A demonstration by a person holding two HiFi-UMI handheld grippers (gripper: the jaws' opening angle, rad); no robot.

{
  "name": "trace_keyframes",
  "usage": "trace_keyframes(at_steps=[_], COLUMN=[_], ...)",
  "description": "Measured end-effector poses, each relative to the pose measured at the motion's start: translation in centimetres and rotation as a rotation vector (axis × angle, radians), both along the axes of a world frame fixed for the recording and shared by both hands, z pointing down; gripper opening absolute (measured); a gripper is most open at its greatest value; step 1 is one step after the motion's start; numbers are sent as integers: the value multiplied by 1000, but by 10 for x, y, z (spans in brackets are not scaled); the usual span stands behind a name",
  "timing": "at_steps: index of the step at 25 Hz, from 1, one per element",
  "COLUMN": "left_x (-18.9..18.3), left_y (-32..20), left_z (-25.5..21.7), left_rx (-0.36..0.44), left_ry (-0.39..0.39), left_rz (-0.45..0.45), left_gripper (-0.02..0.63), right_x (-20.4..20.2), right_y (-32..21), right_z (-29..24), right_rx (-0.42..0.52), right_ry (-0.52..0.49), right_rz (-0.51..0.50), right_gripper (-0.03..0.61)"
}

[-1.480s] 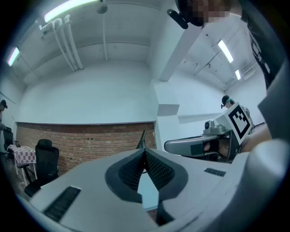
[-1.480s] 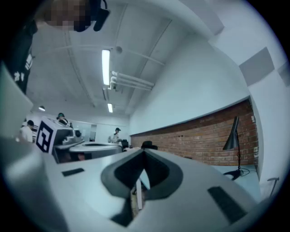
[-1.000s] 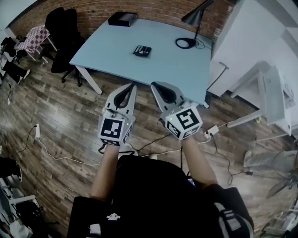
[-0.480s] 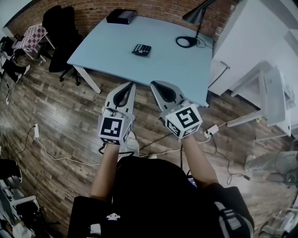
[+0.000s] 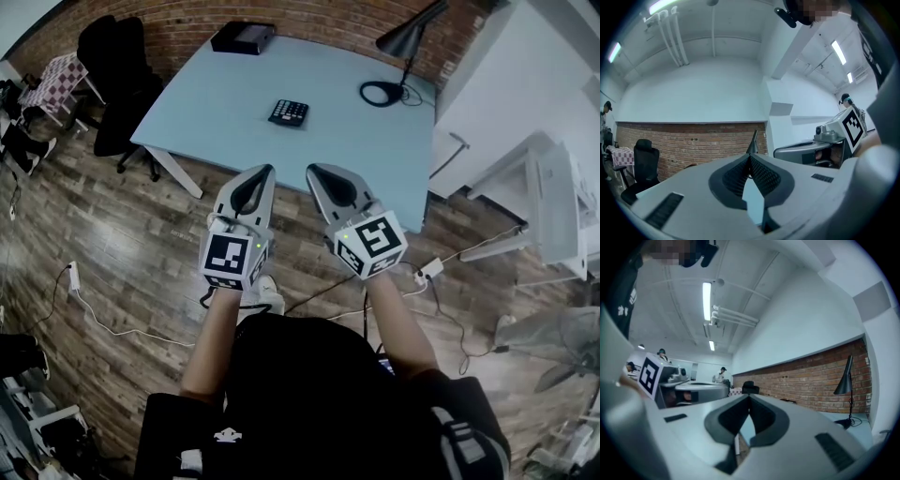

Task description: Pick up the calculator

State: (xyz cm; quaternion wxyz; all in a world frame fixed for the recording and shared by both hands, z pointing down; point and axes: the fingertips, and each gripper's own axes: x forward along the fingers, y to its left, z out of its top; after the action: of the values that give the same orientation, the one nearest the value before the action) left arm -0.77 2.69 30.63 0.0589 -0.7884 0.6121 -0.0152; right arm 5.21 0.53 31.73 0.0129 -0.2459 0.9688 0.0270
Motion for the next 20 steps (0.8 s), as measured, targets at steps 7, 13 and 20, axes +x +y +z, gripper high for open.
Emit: trace_keyframes(at_steps=[7, 13, 20], left_x=[-21, -42, -73], left_y=[-38, -63, -87], left_z=[-2, -3, -2], left_rx=[-7, -2, -7], left_ry=[10, 26, 43], left_rz=[22, 39, 66], left_gripper=[3, 3, 3], right_x=[-20, -41, -71], right_y=[-37, -60, -81], right_z=[-1, -7, -11], right_rx=[-7, 3, 0], right_ry=[5, -3, -3], right_rz=[21, 30, 50], right_gripper=[5, 5, 5])
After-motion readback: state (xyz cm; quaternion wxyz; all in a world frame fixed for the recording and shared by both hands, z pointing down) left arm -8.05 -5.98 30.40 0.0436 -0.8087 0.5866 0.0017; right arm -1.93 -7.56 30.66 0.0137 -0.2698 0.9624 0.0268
